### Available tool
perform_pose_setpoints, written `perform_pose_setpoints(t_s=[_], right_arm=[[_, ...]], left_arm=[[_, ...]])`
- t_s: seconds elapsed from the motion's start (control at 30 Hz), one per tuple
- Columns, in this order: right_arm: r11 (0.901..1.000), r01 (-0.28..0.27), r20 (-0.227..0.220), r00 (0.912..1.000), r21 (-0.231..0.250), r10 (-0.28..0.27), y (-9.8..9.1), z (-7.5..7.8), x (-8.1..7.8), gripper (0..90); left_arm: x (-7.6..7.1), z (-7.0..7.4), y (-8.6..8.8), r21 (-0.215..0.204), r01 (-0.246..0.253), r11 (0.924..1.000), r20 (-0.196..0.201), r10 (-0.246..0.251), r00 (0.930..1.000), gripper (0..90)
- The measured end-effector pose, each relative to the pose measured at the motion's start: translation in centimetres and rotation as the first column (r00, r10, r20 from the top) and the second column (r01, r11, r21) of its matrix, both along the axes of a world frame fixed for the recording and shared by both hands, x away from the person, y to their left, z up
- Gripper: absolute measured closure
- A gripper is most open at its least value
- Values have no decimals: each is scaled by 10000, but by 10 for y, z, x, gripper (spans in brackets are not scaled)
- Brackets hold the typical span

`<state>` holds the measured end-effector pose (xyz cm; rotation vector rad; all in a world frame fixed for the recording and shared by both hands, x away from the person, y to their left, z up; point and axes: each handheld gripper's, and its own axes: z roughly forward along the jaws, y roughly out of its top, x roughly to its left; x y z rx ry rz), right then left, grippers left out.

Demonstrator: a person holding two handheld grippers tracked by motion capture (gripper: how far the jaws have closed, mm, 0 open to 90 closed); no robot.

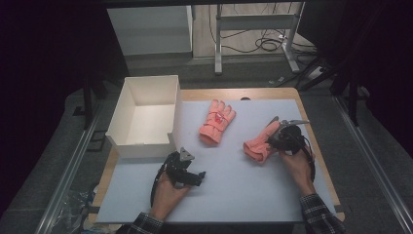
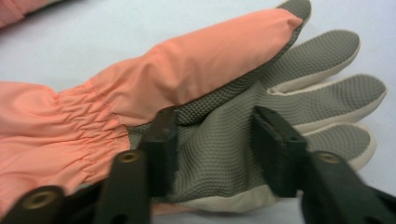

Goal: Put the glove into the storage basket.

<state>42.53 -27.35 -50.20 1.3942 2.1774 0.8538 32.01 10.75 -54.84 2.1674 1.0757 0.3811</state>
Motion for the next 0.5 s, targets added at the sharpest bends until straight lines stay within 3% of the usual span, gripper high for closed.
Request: perform_pose_setpoints(t_s=[0.23,0.37,0.5], right_arm=[[9999,74,-54,10000,121,-74,1,-3,-1,821],[10000,53,117,9999,55,-54,2,-3,-2,859],[9979,25,54,10000,650,-29,-4,0,-3,871]], left_arm=[[0,0,0,1,2,10000,-2,-2,10000,17],[0,0,0,-1,1,10000,-2,-1,10000,17],[0,0,0,-3,-1,10000,-3,1,10000,17]])
